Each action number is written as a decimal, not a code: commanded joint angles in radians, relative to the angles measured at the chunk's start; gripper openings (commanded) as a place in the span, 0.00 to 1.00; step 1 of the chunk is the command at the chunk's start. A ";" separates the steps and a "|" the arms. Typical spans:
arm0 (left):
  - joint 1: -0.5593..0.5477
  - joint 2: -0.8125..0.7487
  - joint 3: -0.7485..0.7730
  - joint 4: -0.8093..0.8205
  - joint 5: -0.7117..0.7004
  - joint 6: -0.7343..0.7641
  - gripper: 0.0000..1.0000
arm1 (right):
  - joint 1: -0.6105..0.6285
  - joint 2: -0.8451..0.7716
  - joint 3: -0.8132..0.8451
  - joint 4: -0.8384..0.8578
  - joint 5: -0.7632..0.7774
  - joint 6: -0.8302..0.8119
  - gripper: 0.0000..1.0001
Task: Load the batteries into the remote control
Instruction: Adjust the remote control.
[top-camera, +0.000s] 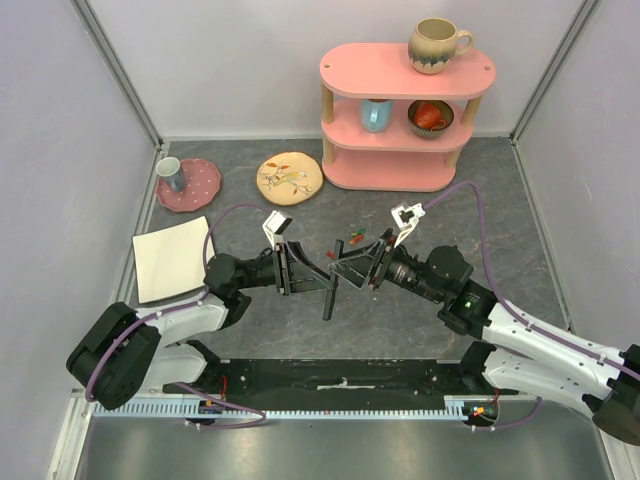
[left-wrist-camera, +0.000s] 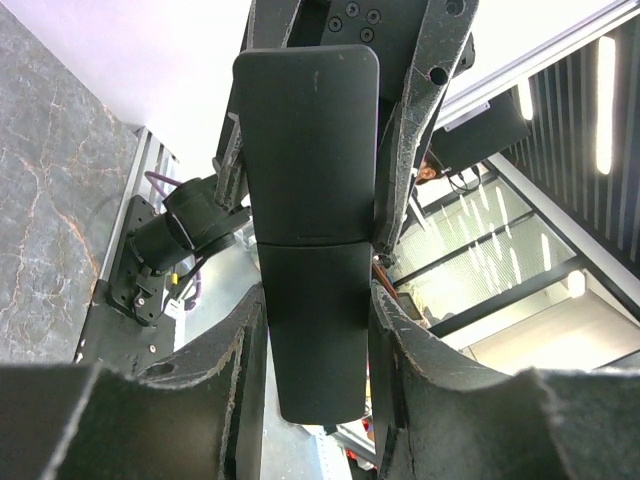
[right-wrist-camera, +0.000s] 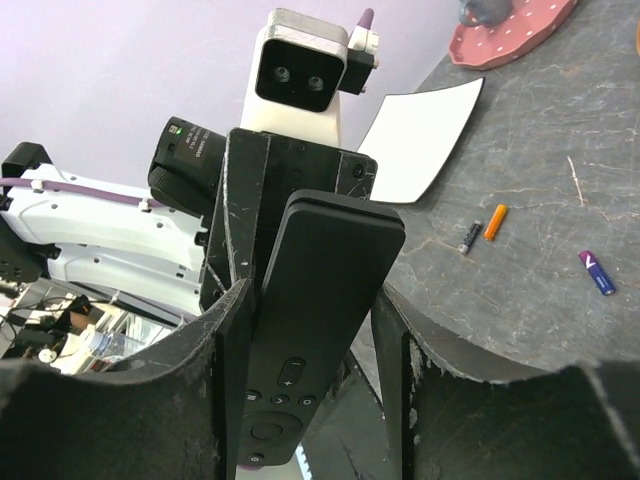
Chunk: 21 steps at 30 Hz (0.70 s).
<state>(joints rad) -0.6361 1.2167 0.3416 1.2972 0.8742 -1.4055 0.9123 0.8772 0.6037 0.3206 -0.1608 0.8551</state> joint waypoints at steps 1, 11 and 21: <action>-0.004 -0.009 0.034 0.367 0.020 -0.032 0.02 | -0.004 0.011 -0.007 0.086 -0.068 0.007 0.45; -0.002 0.029 0.022 0.367 0.006 -0.047 0.70 | -0.006 -0.033 0.013 0.018 -0.092 -0.022 0.20; 0.075 0.047 -0.015 0.314 0.040 -0.024 0.79 | -0.006 -0.101 0.151 -0.396 0.141 -0.175 0.15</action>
<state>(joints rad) -0.6151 1.2617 0.3431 1.3109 0.8761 -1.4303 0.9066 0.8017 0.6163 0.1974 -0.2108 0.7975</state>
